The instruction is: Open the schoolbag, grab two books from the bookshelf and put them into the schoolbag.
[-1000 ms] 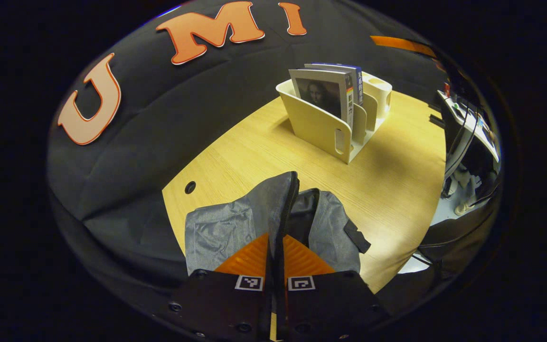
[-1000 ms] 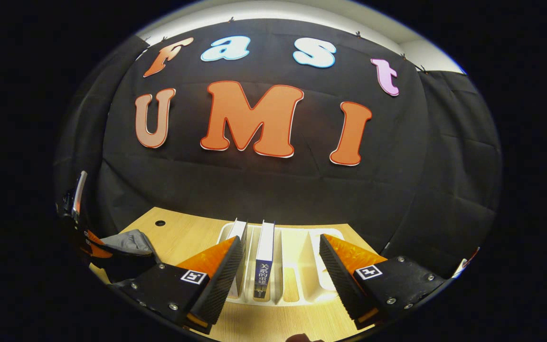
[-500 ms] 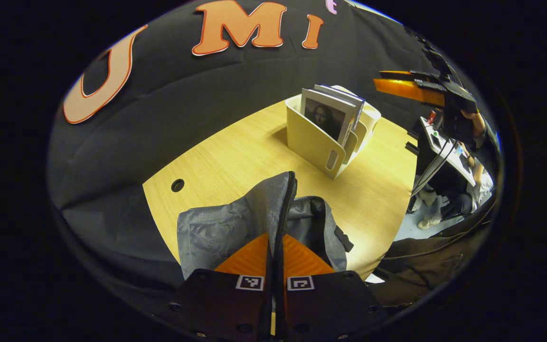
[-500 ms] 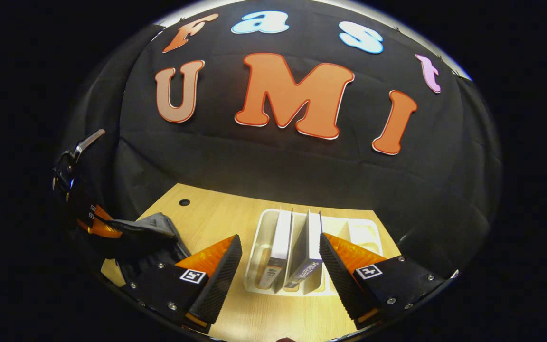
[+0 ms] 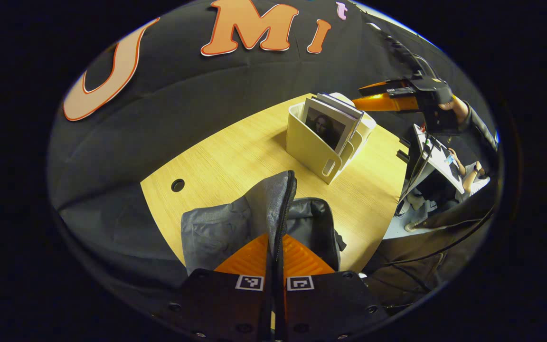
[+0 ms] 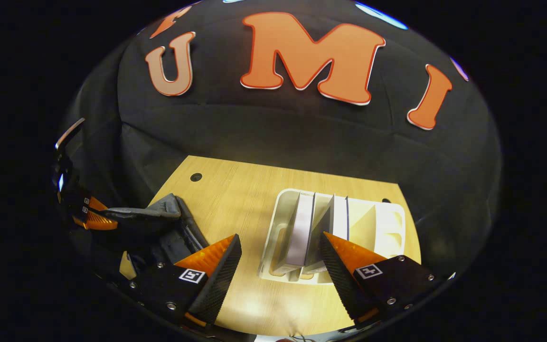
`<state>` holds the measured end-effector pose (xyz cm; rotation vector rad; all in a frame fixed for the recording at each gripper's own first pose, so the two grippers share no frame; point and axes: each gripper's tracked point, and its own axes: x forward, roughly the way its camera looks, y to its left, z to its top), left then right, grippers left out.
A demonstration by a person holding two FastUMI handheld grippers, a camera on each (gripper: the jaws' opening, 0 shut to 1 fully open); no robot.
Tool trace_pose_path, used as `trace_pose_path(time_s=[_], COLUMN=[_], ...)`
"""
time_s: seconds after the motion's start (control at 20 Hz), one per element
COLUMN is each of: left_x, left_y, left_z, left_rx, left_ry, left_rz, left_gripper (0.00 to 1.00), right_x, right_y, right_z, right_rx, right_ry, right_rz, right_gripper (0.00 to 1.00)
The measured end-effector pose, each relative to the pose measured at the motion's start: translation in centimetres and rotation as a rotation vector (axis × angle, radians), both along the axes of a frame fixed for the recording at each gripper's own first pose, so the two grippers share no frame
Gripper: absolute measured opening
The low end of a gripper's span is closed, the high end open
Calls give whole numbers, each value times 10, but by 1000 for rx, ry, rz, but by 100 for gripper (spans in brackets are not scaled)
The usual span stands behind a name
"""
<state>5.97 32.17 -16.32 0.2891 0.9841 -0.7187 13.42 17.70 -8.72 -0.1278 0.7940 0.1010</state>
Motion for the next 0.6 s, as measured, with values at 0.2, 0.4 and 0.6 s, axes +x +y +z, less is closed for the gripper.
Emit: trace_pose_path(time_s=[0.2, 0.4, 0.6], left_x=[11, 15, 21], left_y=[5, 1, 5], left_z=[9, 6, 1], left_rx=[36, 58, 49], left_ry=[-1, 6, 22], left_rz=[-14, -27, 3], left_gripper=[4, 4, 4], right_x=[28, 45, 54], right_y=[-9, -18, -24], right_z=[-26, -55, -85], right_rx=[-30, 20, 50], right_ry=[127, 274, 411], right_rz=[4, -40, -67], right_gripper=[99, 99, 94])
